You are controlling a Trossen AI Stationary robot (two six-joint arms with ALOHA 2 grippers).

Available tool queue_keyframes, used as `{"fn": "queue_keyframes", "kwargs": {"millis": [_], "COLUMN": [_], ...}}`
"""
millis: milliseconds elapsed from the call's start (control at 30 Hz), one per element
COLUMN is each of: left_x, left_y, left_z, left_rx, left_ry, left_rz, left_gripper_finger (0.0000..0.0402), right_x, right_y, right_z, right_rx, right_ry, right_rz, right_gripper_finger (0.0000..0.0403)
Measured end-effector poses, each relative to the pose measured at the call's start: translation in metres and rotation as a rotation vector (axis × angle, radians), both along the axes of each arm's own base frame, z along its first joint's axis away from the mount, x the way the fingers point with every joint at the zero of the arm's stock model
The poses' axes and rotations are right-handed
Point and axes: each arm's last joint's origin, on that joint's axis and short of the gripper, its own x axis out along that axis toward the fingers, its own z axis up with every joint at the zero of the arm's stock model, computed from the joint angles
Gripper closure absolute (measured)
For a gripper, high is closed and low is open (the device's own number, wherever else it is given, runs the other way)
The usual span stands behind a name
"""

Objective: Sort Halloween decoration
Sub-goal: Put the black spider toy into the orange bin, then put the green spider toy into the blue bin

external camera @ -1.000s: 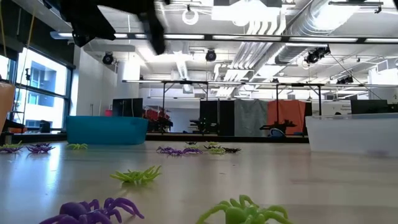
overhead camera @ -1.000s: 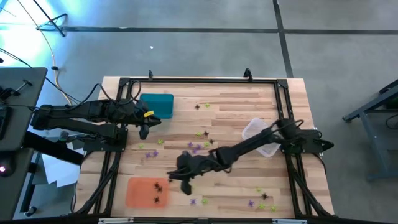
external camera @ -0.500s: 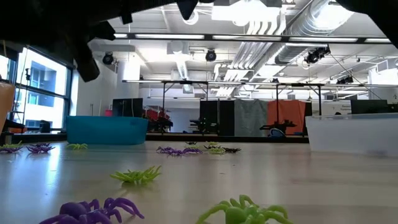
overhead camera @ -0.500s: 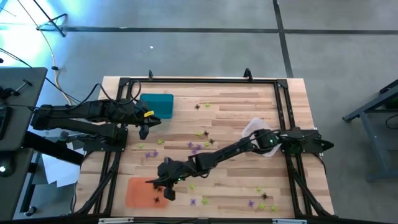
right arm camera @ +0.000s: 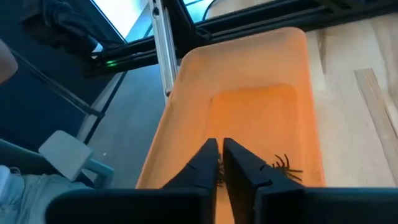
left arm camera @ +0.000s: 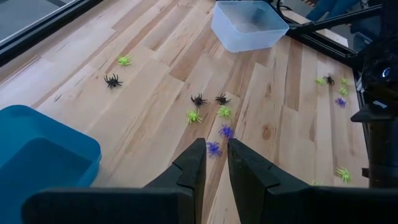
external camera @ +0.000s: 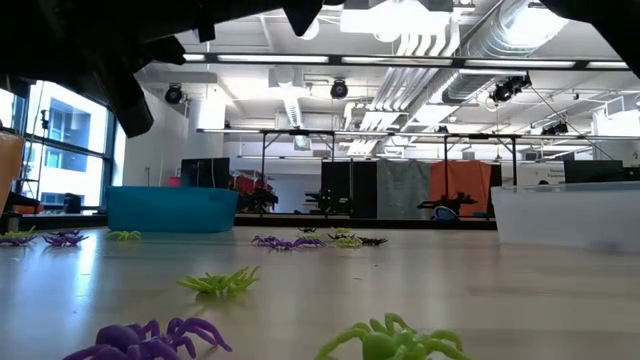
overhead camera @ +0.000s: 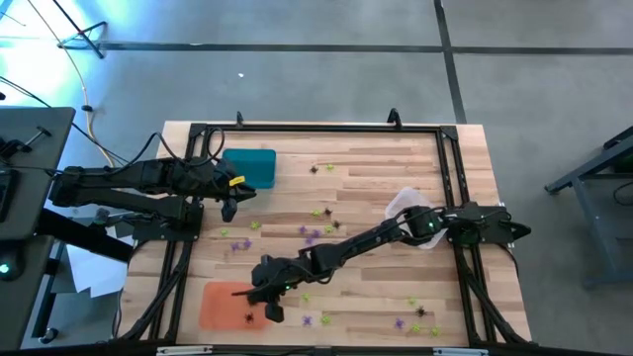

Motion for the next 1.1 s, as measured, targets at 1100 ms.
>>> {"fn": "queue_keyframes", "kwargs": {"millis": [1100], "left_x": [-0.005], "left_y": [0.000], "left_z": [-0.007], "left_rx": [0.017], "left_ry": [0.097], "left_rz": [-0.027], "left_gripper_finger": [0.0348], "right_x": [-0.088], "right_y": [0.006], "right_z": [0.061], "right_rx": [-0.307], "right_ry": [0.562], "right_rz": [-0.198], "right_gripper_finger": [0.0299]}}
